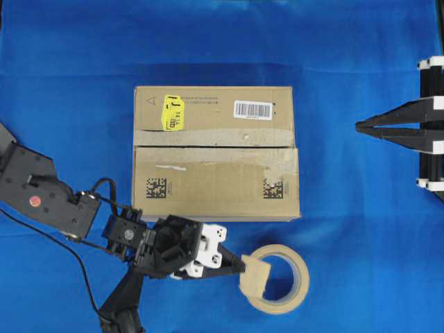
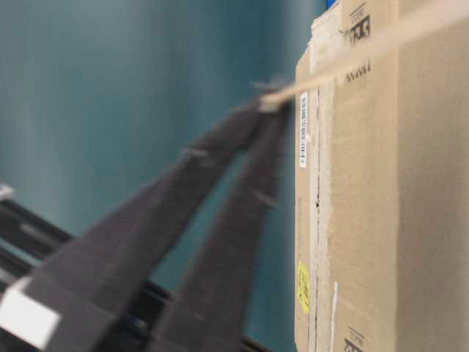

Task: Apply tape along the seams of the closed cardboard box to seal it securely.
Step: 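Pull the tape strip up and over to the box's center seam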

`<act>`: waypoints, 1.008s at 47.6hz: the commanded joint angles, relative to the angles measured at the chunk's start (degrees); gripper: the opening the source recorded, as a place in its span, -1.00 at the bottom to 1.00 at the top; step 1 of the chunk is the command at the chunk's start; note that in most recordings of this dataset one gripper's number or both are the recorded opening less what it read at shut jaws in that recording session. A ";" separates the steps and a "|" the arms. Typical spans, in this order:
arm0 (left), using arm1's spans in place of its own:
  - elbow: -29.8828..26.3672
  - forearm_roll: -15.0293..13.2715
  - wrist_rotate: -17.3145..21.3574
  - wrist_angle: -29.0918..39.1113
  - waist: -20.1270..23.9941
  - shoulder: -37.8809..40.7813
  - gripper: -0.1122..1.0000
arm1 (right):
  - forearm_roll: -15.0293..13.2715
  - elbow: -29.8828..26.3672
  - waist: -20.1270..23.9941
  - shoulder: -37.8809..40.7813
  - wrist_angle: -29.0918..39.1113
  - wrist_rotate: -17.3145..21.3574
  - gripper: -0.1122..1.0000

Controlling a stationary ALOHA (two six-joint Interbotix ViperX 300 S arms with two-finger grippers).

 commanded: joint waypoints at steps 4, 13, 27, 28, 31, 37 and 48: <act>-0.88 0.18 1.23 -0.35 3.08 -2.46 -0.79 | -0.09 -0.88 0.00 0.35 -0.18 0.35 -0.80; 0.97 0.18 2.11 -0.97 8.35 -5.80 -0.79 | -0.09 -0.88 0.09 0.53 -0.18 0.53 -0.80; 6.50 0.18 2.02 -1.93 16.61 -10.28 -0.79 | -0.09 -0.88 0.09 1.32 -0.44 0.44 -0.80; 6.94 0.18 2.02 -1.93 17.05 -10.55 -0.79 | -0.09 -0.79 0.00 1.41 -0.44 0.53 -0.80; 8.17 0.18 1.93 -1.93 18.54 -11.51 -0.79 | -0.09 -0.79 0.09 1.67 -0.53 0.44 -0.80; 9.84 0.18 1.85 -1.93 20.39 -12.30 -0.79 | -0.09 -0.70 0.09 2.29 -0.53 0.53 -0.80; 10.37 0.09 1.41 -2.20 20.83 -10.63 -0.79 | -0.09 -0.62 0.09 3.16 -0.97 0.35 -0.80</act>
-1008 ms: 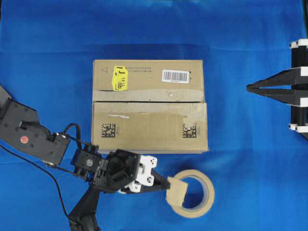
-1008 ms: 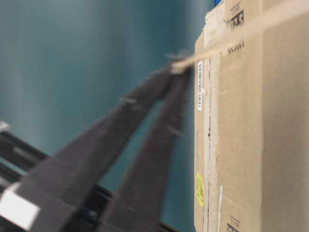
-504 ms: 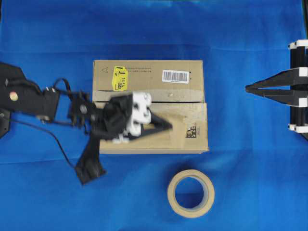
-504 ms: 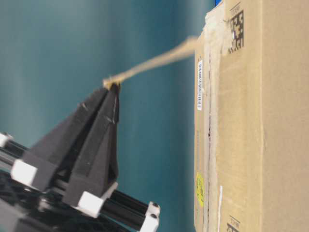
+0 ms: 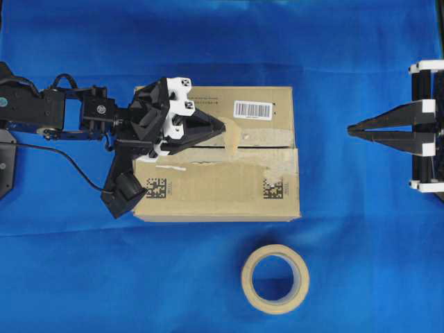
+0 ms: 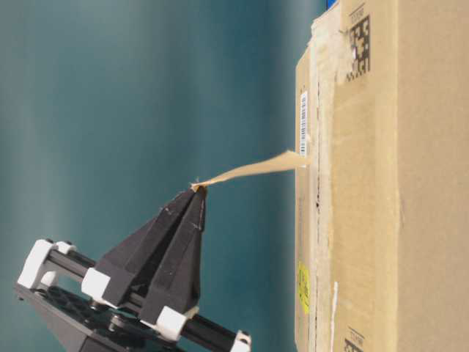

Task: Apply tape along the seams of the closed cardboard box to seal it securely.
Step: 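Pull the tape strip up and over to the box's center seam, then bring the right gripper in and press the tape onto the seam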

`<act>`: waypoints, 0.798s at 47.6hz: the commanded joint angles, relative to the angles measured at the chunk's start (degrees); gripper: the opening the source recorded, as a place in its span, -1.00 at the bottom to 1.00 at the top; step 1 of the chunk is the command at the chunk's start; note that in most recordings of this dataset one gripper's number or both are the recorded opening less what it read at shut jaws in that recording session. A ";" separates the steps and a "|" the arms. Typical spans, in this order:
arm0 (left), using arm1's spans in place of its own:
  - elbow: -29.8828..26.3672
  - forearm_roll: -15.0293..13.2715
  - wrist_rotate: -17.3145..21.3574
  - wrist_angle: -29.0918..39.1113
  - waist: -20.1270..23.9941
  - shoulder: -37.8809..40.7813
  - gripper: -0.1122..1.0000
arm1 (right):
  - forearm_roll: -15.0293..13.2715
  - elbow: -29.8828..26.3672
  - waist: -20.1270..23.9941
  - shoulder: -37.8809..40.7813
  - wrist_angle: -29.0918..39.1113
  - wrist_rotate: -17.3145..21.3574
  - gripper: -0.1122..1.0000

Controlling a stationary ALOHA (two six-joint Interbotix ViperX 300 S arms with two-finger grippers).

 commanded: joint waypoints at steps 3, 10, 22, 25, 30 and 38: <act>-0.53 0.09 -0.35 -0.62 0.18 0.70 -0.79 | -0.18 -0.62 0.09 0.53 -0.79 -0.18 -0.80; 0.00 0.00 -0.44 -0.18 0.18 1.58 -0.79 | -0.09 -0.62 0.09 0.53 -0.70 -0.35 -0.80; 1.23 0.00 -0.44 2.64 0.26 0.88 -0.79 | -0.09 -0.62 0.00 0.88 -0.79 -0.44 -0.80; 1.32 0.00 -0.44 4.39 0.26 0.88 -0.79 | -0.09 -0.62 0.00 1.32 -1.05 -0.44 -0.80; 1.14 0.00 -0.44 7.38 0.26 0.88 -0.79 | -0.09 -0.62 0.00 1.93 -1.76 -0.44 -0.80; 1.05 0.00 -0.44 9.40 0.26 1.05 -0.79 | 0.00 -0.62 0.00 3.60 -3.69 -0.35 -0.80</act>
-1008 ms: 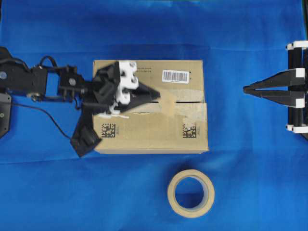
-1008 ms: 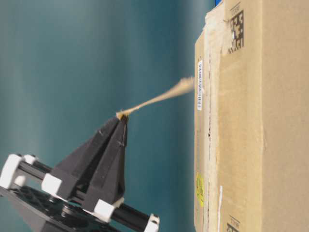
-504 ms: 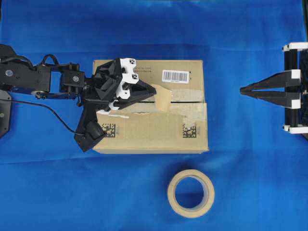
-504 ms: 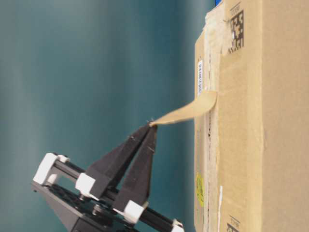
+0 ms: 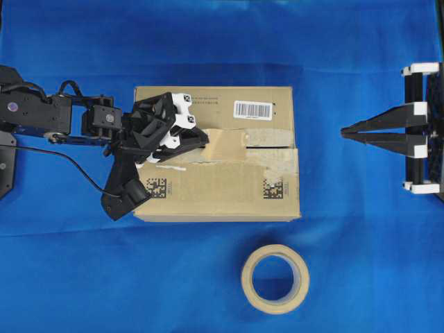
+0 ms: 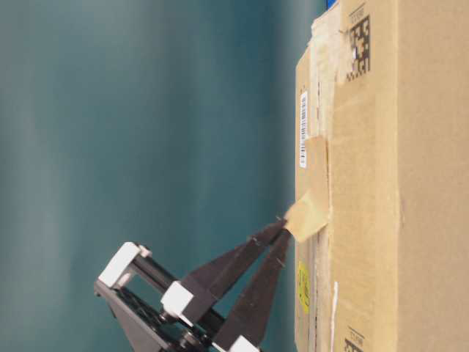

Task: Apply tape along the seams of the closed cardboard box to seal it securely.
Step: 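Bring the right gripper in and press the tape onto the seam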

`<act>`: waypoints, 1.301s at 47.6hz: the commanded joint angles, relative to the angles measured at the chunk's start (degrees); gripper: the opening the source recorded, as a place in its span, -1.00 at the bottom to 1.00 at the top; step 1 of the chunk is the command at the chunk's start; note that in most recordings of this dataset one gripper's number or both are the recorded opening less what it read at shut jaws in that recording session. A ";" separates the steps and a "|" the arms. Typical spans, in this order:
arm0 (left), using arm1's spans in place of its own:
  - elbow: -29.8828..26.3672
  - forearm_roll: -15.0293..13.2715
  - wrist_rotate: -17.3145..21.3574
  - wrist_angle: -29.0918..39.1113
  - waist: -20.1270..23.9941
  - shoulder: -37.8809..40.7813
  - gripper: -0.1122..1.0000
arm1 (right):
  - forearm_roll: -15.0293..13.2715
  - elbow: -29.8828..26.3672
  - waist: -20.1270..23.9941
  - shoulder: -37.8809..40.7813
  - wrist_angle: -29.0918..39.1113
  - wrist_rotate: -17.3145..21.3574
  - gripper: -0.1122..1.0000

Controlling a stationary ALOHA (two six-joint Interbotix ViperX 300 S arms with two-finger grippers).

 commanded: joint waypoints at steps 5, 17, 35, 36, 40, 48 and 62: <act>-0.79 0.00 -0.18 0.88 0.09 -0.88 -0.79 | 0.18 -0.88 0.00 2.81 -3.34 0.53 -0.80; -0.97 0.00 0.44 3.52 0.44 -0.79 -0.79 | 2.99 -3.43 -0.53 10.28 -6.86 0.79 -0.79; -1.14 0.00 0.70 4.92 0.70 -0.70 -0.79 | 5.27 -13.62 -0.97 25.31 -9.40 0.88 -0.10; -1.14 0.00 0.62 5.01 0.62 -0.70 -0.79 | 5.27 -14.15 -0.97 26.10 -9.40 0.88 -0.02; -1.23 0.00 0.70 5.01 0.70 -0.62 -0.79 | 5.27 -16.35 -1.05 29.00 -9.32 0.88 0.22; -1.41 0.00 0.88 5.01 0.70 -0.53 -0.79 | 5.27 -19.78 -1.23 32.78 -8.53 0.88 0.14; -1.23 0.00 0.88 4.92 0.53 -0.79 -0.79 | 5.71 -20.21 -2.02 33.75 -7.56 1.23 0.12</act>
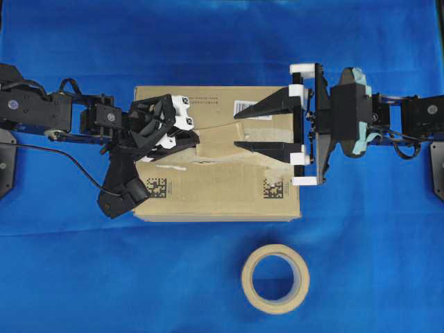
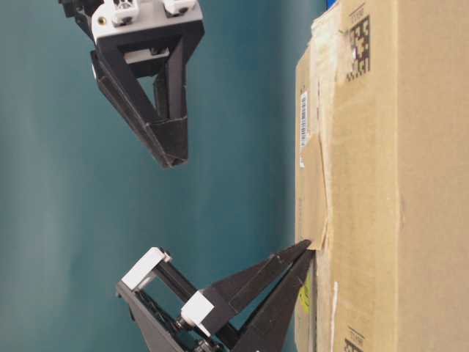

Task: Apply tape along the seams of the closed cardboard box to seal it securely.
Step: 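Bring the right gripper in and press the tape onto the seam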

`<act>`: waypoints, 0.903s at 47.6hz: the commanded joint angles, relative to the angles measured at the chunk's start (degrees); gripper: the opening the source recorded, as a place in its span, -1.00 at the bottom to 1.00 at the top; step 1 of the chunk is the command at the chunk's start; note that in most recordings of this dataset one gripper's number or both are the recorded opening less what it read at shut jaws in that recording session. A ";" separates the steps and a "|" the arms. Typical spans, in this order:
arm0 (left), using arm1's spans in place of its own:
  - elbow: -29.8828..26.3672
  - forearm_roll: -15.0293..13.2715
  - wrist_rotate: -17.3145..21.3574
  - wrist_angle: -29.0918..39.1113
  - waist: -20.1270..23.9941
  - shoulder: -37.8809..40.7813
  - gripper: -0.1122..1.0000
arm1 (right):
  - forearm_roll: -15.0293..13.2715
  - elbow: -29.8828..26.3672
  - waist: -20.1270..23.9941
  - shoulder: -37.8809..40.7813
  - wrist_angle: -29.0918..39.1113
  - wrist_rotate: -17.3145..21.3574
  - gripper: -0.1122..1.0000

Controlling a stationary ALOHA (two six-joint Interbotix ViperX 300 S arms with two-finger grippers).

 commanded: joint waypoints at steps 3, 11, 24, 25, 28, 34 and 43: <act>-1.05 0.00 0.09 -0.44 -0.09 -0.88 -0.79 | 1.32 -1.32 -0.35 0.53 -0.18 0.35 0.12; -1.05 0.00 0.09 -0.53 -0.88 -1.14 -0.79 | 2.64 -1.58 -0.70 1.93 -0.26 0.35 0.12; -0.79 0.00 -0.09 -0.26 -1.05 -1.23 -0.79 | 4.57 -2.20 -0.70 5.01 -0.53 0.35 0.12; -0.79 0.00 -0.09 -0.26 -1.05 -1.23 -0.79 | 4.57 -2.37 -0.70 5.45 -0.44 0.35 0.11; -0.79 0.00 -0.44 -0.26 -0.79 -1.23 -0.79 | 4.66 -2.90 -0.70 6.94 -0.35 0.35 0.11; -0.79 0.00 -0.70 -0.26 -0.62 -1.23 -0.79 | 4.66 -4.39 -0.70 10.28 0.09 0.35 0.05; -0.88 0.00 -0.35 -0.26 -0.53 -1.23 -0.79 | 4.66 -5.36 -0.70 13.36 0.26 0.44 -0.17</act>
